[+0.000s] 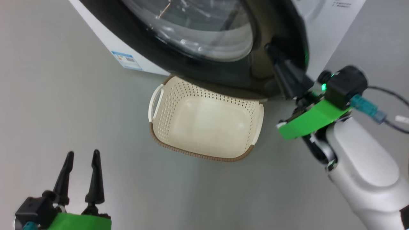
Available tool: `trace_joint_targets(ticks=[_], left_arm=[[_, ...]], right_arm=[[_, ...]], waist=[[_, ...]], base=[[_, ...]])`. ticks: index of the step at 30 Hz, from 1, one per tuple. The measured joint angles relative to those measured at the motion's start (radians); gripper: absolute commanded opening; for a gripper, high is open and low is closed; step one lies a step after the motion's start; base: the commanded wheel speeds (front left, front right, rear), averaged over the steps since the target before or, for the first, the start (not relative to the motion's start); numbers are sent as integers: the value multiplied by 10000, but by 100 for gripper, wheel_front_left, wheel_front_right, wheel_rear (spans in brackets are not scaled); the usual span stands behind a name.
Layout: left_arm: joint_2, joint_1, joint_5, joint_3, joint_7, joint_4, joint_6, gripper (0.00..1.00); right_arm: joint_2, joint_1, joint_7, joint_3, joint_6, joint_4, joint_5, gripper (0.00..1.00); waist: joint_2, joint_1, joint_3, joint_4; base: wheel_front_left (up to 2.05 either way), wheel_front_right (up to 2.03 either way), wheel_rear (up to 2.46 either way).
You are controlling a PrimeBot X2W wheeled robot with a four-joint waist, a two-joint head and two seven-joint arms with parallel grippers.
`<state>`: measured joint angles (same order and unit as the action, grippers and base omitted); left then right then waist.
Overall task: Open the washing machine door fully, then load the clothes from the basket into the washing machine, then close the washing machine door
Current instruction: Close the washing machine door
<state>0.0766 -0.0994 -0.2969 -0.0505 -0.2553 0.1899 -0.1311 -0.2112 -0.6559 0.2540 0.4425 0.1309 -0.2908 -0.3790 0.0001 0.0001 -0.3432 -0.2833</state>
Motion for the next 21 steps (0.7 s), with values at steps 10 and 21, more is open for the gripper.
trace_joint_targets(ticks=[10,21], left_arm=[[-117,-642,-17,437,-2,-115,-2,100],[-293,-1272,-117,790,-2,-155,0,100]], right_arm=[[-481,-1058,2,-637,0,-199,209,0],[-633,-2084,31,-1321,0,-412,709,0]], waist=[[0,0,-782,-316],[0,0,-1557,-729]], base=[[0,0,0],[0,0,0]])
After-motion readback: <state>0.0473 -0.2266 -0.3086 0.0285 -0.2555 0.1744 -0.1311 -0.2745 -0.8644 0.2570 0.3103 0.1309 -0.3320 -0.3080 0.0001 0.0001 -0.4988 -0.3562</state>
